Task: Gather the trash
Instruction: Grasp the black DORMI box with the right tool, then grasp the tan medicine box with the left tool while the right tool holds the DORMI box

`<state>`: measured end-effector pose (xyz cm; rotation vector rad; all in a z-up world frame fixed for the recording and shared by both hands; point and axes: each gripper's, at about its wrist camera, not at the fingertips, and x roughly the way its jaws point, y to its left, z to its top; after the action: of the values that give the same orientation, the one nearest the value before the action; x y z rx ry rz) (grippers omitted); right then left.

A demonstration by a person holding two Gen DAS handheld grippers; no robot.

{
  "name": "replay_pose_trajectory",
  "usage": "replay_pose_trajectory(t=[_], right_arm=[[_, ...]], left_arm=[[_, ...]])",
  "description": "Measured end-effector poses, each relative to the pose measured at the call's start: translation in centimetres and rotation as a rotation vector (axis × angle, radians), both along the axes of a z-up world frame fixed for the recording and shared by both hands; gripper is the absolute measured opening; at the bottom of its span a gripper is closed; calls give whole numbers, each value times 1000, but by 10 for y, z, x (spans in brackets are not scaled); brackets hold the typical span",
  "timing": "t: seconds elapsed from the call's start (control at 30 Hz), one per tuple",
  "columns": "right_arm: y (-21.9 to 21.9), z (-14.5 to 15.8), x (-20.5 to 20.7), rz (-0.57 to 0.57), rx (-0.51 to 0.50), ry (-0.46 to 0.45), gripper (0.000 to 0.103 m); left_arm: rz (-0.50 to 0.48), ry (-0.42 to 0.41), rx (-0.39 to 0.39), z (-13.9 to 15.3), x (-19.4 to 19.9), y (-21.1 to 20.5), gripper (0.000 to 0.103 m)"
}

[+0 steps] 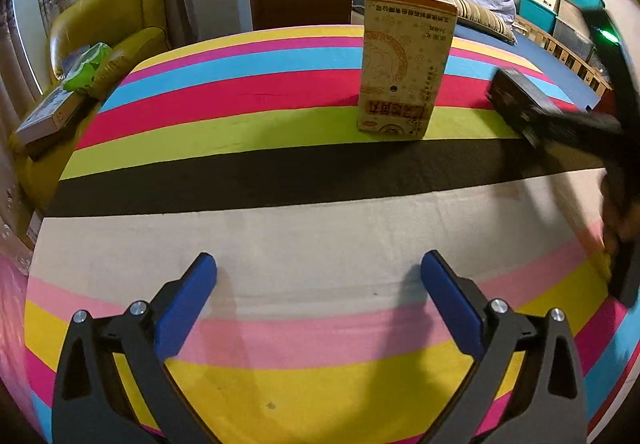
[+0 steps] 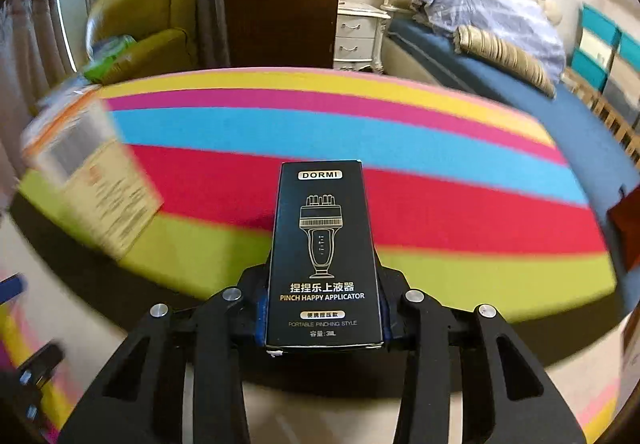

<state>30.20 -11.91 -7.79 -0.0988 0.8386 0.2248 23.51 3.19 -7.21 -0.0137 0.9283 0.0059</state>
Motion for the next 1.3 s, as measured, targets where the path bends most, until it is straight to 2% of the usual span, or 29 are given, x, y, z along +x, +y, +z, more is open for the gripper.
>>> replay_pose_trajectory(t=[0.23, 0.4, 0.53, 0.6, 0.77, 0.93, 1.1, 1.17, 1.2, 1.27, 1.3], right_arm=[[-17, 3, -79, -16, 73, -43, 38], [-15, 5, -107, -30, 66, -67, 38], [-5, 5, -111, -35, 17, -80, 38], [-6, 4, -111, -37, 8, -78, 38], [-19, 2, -103, -67, 50, -46, 38], [-35, -4, -93, -92, 130, 21, 38], [-31, -4, -94, -96, 103, 19, 38], [-30, -4, -94, -96, 104, 19, 38], [-30, -4, -94, -96, 109, 20, 38], [-30, -4, -93, -96, 115, 21, 38], [-30, -4, -93, -96, 115, 21, 38]], left_arm=[[1, 1, 7, -1, -1, 1, 100], [9, 1, 8, -1, -2, 0, 100], [55, 0, 3, 0, 0, -5, 99], [41, -5, -12, 2, 5, -14, 98], [7, -45, -68, 9, 23, -39, 98], [37, -96, -69, 18, 49, -54, 98], [86, -153, -81, 29, 74, -57, 98], [97, -173, -59, 34, 84, -58, 98], [101, -182, -45, 35, 89, -58, 97], [85, -191, -25, 36, 97, -62, 73], [67, -171, -22, 33, 99, -64, 54]])
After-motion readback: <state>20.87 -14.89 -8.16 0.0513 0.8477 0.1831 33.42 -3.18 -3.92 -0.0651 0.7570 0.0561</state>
